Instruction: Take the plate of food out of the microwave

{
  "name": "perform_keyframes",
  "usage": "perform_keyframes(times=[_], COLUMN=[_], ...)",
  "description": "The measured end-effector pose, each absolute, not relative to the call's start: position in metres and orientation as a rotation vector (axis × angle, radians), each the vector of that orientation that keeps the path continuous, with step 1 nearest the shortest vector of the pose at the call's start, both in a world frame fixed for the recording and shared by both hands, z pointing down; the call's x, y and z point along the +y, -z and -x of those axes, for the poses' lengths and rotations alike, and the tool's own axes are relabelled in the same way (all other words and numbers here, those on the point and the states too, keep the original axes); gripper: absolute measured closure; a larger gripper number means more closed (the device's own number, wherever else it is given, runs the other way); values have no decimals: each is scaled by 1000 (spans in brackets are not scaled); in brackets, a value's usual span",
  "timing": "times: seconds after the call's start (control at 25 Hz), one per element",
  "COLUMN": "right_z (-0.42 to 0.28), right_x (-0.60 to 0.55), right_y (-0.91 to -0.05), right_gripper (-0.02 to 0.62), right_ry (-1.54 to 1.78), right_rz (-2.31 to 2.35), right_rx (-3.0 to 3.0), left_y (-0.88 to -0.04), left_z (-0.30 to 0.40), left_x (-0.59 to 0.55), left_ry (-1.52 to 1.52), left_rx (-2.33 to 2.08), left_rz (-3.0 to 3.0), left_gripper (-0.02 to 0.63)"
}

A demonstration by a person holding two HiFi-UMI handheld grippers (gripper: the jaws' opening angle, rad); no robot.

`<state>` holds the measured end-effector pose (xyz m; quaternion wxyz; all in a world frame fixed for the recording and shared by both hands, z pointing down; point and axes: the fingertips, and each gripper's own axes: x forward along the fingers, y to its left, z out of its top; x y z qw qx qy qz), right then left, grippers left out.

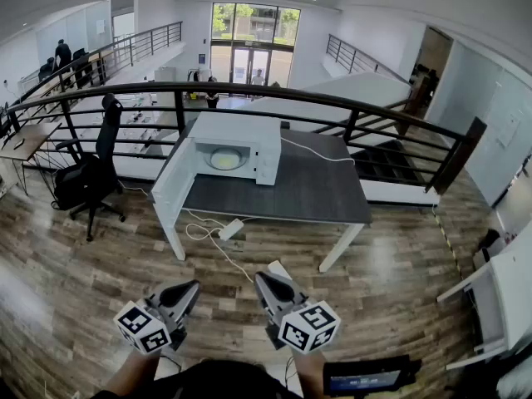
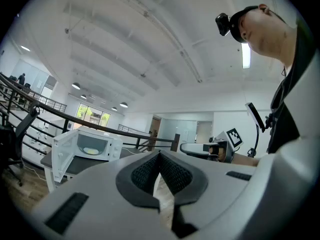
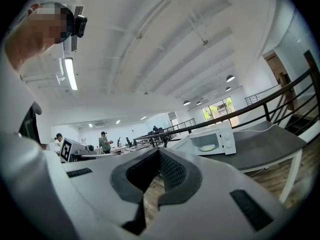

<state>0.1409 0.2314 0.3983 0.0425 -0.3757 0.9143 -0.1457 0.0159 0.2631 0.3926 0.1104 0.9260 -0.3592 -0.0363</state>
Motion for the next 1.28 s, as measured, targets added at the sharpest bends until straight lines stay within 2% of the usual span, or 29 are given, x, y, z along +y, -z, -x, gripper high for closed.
perform_keyframes(times=[0.44,1.28], right_z=[-134,-84], right_x=[238,241], right_y=[-407,-409], right_gripper=[595,595], right_ry=[521,494], right_rz=[1100,1166], right_rx=[2806,2826], left_y=[-391,-394], left_z=[-18,33], left_x=[270,271], left_ry=[123,162], left_rx=[-1015,-1020], left_rz=[-2729,-2722], left_gripper=[601,601])
